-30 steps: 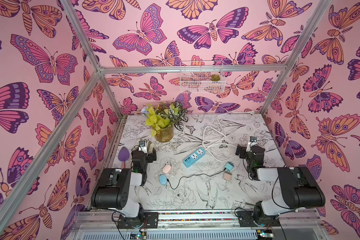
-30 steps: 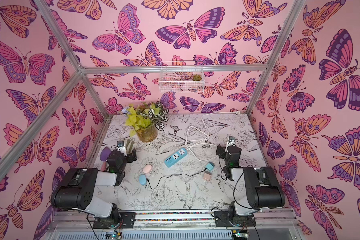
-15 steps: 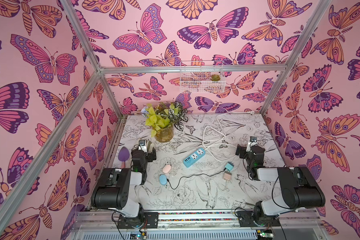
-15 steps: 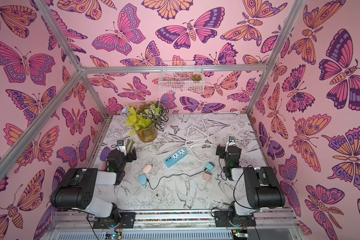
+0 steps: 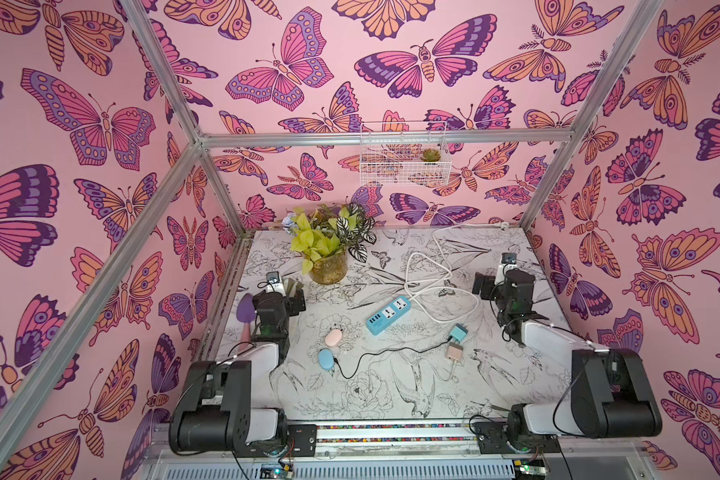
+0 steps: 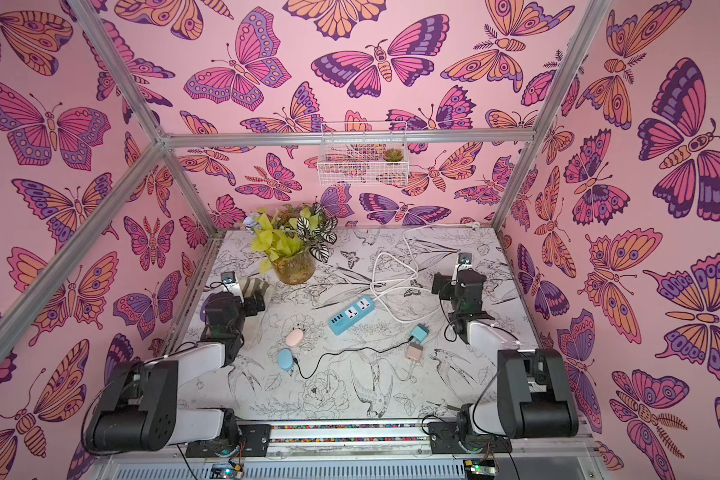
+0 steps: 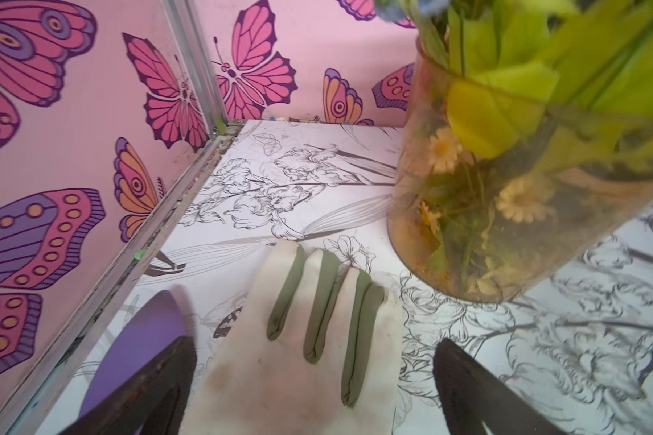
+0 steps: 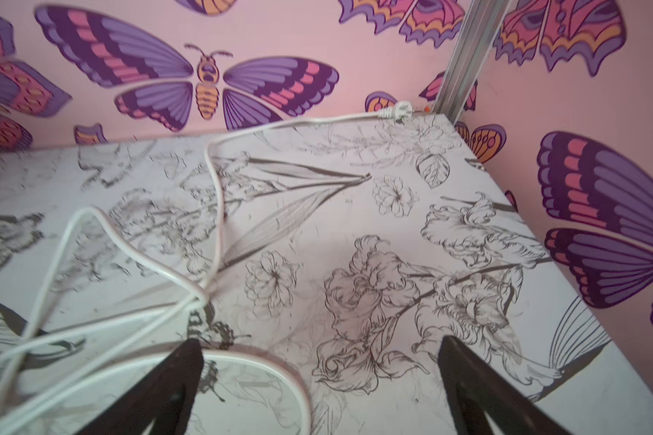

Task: Charge the bluetooth headset
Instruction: Pick up the plug from the center of the board.

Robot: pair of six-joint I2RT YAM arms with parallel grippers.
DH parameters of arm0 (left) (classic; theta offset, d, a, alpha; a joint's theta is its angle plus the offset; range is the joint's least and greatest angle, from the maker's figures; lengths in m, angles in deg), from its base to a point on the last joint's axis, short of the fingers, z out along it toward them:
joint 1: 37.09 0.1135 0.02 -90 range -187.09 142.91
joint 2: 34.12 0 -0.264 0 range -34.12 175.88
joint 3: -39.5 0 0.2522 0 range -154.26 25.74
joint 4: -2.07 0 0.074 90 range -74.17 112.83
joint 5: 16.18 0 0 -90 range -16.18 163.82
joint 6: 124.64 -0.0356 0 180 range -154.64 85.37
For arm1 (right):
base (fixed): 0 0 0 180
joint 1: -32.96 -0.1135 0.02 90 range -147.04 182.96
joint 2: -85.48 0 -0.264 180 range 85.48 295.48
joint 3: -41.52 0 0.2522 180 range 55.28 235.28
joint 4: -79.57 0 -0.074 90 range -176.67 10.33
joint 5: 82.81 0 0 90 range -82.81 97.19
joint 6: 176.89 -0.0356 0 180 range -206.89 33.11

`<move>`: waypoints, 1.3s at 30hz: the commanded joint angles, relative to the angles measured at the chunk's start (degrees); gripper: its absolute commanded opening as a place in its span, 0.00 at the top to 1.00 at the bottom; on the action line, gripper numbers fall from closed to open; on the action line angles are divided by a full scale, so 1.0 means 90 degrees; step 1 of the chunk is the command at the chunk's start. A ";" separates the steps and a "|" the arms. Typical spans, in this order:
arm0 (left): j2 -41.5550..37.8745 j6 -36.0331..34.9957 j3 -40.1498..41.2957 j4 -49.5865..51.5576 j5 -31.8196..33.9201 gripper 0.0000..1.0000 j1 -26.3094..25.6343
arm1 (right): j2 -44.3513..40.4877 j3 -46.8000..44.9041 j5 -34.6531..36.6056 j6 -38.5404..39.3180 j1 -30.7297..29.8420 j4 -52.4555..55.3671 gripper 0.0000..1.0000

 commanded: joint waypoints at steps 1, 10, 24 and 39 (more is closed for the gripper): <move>-0.0639 0.0802 -0.0649 0.1901 0.0463 0.00 -0.0016 | -0.0439 0.0252 -0.0095 -0.0889 0.0085 0.1285 0.00; -0.1860 0.3739 -0.0906 0.3319 -0.1095 0.00 0.0301 | -0.0869 0.0738 -0.2595 -0.4248 0.1405 0.2546 0.00; -0.2347 0.3844 -0.1224 0.5176 -0.3224 0.22 -0.0559 | -0.1429 0.0824 -0.4550 -0.3819 0.1243 0.3973 0.19; 0.0139 0.3158 -0.3140 0.6009 -0.1928 0.37 -0.4107 | -0.1721 0.0697 -0.3992 -0.3387 0.0553 0.5679 0.26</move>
